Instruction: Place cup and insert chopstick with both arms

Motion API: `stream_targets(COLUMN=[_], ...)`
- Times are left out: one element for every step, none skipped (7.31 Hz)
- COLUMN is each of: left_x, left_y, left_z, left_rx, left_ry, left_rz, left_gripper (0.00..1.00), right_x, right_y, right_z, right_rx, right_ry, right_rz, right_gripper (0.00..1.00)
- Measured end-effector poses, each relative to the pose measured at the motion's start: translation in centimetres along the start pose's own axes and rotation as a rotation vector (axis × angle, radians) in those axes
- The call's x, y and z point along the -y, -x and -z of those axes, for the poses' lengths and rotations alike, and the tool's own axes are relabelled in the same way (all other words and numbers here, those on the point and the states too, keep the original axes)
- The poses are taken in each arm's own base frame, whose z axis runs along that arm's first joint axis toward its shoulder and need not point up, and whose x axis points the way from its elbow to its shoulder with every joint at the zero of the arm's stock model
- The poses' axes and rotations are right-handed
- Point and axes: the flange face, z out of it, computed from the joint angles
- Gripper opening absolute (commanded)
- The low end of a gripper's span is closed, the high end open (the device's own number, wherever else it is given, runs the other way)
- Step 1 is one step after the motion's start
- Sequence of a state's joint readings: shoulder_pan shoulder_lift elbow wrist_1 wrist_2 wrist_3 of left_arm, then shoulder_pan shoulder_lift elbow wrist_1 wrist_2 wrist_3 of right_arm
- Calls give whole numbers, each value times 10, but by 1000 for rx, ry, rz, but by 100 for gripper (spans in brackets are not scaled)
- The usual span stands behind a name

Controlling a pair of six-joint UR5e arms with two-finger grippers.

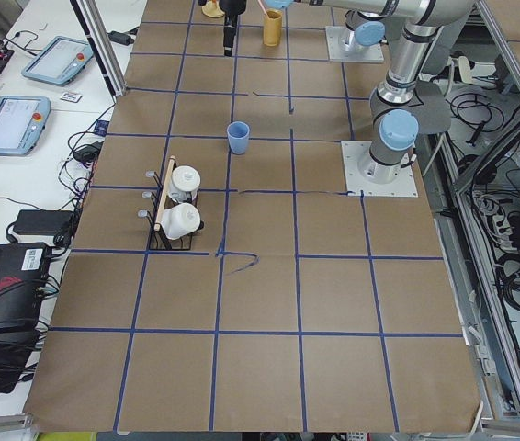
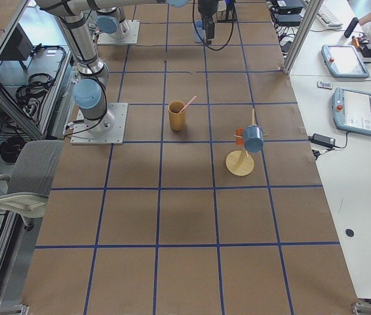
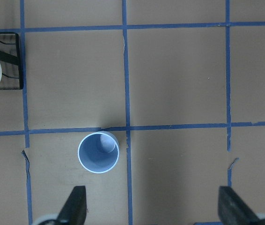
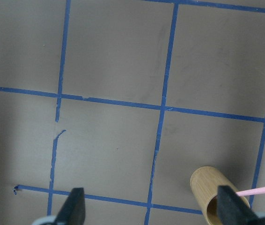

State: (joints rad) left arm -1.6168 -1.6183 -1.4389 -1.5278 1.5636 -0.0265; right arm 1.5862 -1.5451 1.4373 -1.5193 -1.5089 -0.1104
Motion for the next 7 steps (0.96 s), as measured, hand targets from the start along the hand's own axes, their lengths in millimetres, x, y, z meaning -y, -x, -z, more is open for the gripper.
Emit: stream_targets(left_x=[0, -1, -2, -2, -2, -3, -3], left_y=[0, 0, -1, -1, -1, -1, -1], left_z=[1, 2, 3, 3, 4, 4, 4], left_rx=[0, 1, 1, 1, 1, 2, 2], left_ry=[-1, -4, -5, -6, -6, -6, -6], left_rz=[1, 3, 4, 4, 4, 4, 4], left_gripper=[100, 100, 100, 100, 100, 100, 100], right_x=[-1, -2, -2, -2, -2, -1, -1], right_y=[0, -1, -2, -4, -5, -8, -11], right_z=[1, 1, 0, 1, 1, 0, 0], right_rx=[0, -4, -8, -11, -11, -11, -11], right_ry=[3, 6, 8, 8, 8, 9, 10], right_rz=[0, 0, -1, -6, -11, -17, -21], right_gripper=[100, 100, 100, 100, 100, 100, 100])
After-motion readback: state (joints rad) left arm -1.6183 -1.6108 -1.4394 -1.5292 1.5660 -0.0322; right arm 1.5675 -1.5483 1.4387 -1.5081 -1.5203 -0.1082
